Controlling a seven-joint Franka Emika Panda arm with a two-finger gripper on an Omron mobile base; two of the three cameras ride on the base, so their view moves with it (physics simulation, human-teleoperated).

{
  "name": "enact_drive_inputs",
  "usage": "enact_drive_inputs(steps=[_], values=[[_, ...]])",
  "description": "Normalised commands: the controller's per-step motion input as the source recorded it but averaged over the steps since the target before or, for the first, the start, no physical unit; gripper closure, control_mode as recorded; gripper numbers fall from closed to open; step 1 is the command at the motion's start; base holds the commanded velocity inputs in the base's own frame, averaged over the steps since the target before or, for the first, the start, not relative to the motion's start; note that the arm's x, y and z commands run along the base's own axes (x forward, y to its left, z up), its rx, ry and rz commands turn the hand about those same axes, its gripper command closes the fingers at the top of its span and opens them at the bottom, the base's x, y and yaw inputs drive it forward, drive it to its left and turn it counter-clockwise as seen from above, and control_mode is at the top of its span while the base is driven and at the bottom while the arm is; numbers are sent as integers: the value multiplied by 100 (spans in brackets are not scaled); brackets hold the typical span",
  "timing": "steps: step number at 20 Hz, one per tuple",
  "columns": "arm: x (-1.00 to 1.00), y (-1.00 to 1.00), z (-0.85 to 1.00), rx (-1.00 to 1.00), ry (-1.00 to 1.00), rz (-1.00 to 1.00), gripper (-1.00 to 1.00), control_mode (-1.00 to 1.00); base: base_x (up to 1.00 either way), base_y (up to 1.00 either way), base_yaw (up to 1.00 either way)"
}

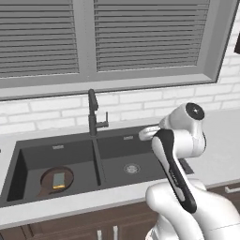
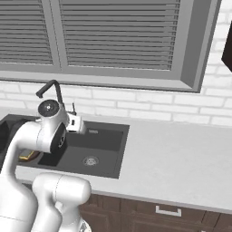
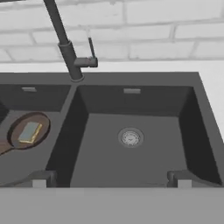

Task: Pick the pan and sponge and place them into the sink. Then turn on the water.

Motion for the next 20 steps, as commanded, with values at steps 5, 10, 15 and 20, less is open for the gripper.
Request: enact_drive_inputs(steps=[5,10,15,20], values=[[63,17,0,12,-46,4,-100,-100,0,0,0],[67,7,-8,11,-39,0,-100,-100,0,0,0],[47,16,-12,7,-34,3,-100,-100,0,0,0],[52,19,-9,0,-21,2,-100,-100,0,0,0]])
